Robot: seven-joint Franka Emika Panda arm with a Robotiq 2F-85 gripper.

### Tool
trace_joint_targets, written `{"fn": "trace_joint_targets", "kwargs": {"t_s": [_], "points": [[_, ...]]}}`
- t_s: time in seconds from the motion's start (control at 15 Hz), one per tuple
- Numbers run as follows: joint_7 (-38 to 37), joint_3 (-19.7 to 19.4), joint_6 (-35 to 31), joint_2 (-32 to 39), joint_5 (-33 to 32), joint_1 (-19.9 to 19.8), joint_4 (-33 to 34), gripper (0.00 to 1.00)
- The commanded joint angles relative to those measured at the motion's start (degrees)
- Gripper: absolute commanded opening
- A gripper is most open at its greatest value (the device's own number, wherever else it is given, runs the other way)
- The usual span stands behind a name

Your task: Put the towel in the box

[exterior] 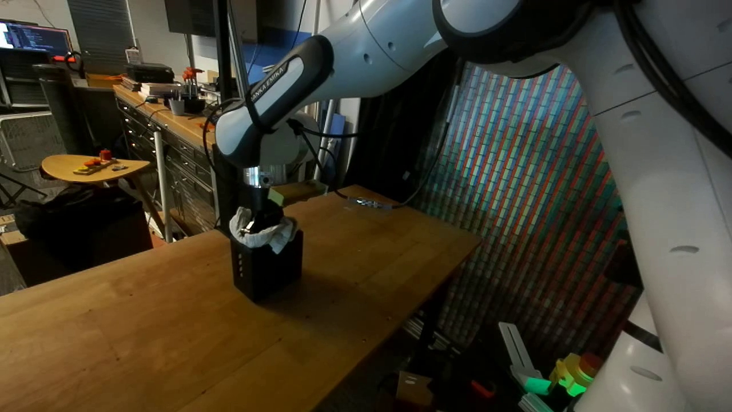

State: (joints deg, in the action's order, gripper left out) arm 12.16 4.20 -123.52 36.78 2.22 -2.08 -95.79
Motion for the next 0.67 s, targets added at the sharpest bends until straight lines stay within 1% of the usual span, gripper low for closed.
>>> {"fn": "trace_joint_targets", "kwargs": {"t_s": [0.0,0.33,0.53,0.6], "points": [[0.6,-0.8,0.2,-4.7,-2.9,1.1,-2.0,0.05],[-0.1,-1.2,3.7,-8.2,-8.6,3.3,0.8,0.05],[-0.7,-1.1,7.3,-8.2,-11.3,4.9,4.3,0.04],[-1.0,-1.0,8.4,-7.7,-11.6,5.3,5.9,0.05]]}}
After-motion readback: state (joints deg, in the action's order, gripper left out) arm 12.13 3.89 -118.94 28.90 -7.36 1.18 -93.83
